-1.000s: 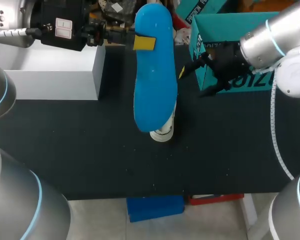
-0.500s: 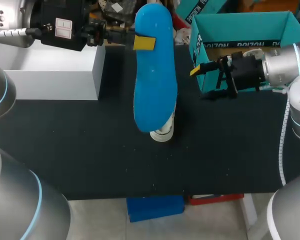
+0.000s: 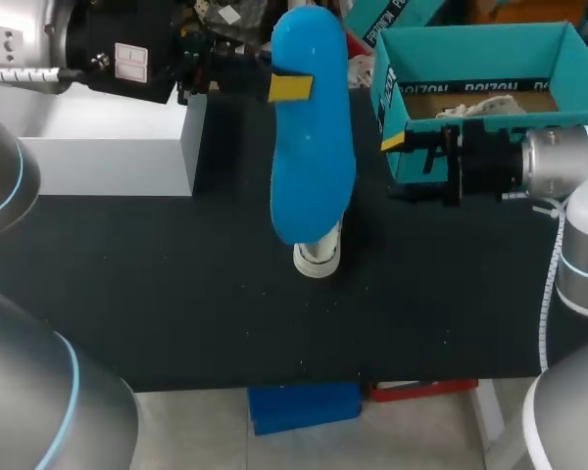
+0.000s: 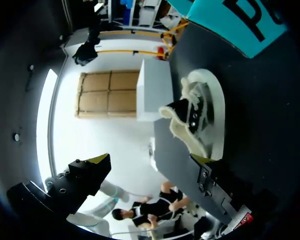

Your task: Take the shoe out of the shoebox, open the shoe tongue, remove and reinsert the insole, then place the shoe into the shoebox

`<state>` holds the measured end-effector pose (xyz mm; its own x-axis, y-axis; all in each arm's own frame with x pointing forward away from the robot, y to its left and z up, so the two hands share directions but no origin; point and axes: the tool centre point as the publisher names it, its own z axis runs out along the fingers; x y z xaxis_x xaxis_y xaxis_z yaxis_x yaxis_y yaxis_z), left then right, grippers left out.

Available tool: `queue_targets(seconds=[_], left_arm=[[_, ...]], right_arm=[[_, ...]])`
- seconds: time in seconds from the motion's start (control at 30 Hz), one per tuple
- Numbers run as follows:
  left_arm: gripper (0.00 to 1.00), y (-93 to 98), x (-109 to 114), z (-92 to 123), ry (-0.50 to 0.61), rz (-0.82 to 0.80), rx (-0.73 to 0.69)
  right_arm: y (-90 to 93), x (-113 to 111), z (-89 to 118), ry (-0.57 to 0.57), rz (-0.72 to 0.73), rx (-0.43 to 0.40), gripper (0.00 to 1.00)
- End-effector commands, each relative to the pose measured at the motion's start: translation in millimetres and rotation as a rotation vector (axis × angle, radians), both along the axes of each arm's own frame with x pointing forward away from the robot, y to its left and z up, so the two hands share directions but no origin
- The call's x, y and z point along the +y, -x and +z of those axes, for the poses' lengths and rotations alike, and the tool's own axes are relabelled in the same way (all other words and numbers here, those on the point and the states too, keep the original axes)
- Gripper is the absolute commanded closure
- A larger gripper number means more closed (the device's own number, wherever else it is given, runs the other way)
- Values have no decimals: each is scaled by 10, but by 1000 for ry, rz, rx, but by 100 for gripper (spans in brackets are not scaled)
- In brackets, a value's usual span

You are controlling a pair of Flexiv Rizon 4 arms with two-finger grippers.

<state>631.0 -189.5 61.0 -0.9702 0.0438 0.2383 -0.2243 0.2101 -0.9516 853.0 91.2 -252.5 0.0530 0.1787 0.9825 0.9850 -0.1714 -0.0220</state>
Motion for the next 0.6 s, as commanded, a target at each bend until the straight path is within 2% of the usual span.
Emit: queue_targets(seconds=[0.03,0.17,0.37,0.43,0.6], left_arm=[[100,-97,-253,-214,-5,-37,-312],[100,-198,-417,-577,-28,-54,-496],[100,-491,-515,-1055,-75,-66,-848],[100,-585,-504,-1162,-89,-71,-867],[100,-585,-504,-1162,-89,-71,-867]], right_arm=[[6,8,-15,-7,-3,-3,0],[6,8,-15,-7,-3,-3,0],[6,8,-15,-7,-3,-3,0],[6,8,-15,-7,-3,-3,0],[6,8,-15,-7,-3,-3,0]])
